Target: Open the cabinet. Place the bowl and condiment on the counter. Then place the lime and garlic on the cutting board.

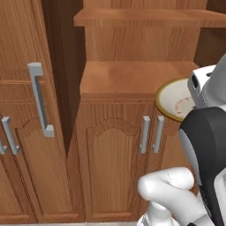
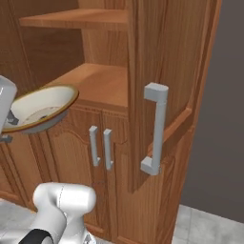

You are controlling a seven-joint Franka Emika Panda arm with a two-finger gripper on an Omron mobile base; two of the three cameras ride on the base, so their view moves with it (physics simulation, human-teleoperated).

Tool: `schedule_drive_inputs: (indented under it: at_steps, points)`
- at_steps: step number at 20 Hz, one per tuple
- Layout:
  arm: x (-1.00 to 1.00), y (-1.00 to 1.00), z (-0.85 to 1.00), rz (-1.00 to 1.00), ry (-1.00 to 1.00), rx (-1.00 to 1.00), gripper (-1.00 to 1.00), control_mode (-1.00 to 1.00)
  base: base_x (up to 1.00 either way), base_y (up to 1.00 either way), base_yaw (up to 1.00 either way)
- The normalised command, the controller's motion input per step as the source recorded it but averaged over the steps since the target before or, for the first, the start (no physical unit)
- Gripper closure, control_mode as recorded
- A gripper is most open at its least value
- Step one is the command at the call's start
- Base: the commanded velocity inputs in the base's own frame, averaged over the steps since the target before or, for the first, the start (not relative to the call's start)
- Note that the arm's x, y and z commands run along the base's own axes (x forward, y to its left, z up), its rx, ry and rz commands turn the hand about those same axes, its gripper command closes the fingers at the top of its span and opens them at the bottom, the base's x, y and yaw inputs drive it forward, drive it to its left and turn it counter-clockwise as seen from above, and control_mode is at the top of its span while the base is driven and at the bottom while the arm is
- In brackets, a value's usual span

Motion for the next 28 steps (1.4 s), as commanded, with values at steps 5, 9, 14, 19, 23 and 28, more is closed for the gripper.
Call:
schedule_drive_inputs:
  at_steps: [5, 9, 14, 19, 23, 28]
  points:
    - [0.00, 0.00, 0.00, 0.00, 0.00, 0.00, 1.00, 1.00, -0.43, 0.00, 0.47]
    - [0.00, 0.00, 0.00, 0.00, 0.00, 0.00, 1.00, 1.00, -0.51, 0.00, 0.49]
    - [0.00, 0.00, 0.00, 0.00, 0.00, 0.00, 1.00, 1.00, -0.74, -0.01, 0.48]
    - [0.00, 0.00, 0.00, 0.00, 0.00, 0.00, 1.00, 1.00, -0.77, -0.19, 0.45]
    - [0.00, 0.00, 0.00, 0.00, 0.00, 0.00, 1.00, 1.00, -0.63, -0.39, 0.36]
    - [0.00, 0.00, 0.00, 0.00, 0.00, 0.00, 1.00, 1.00, -0.69, -0.54, 0.28]
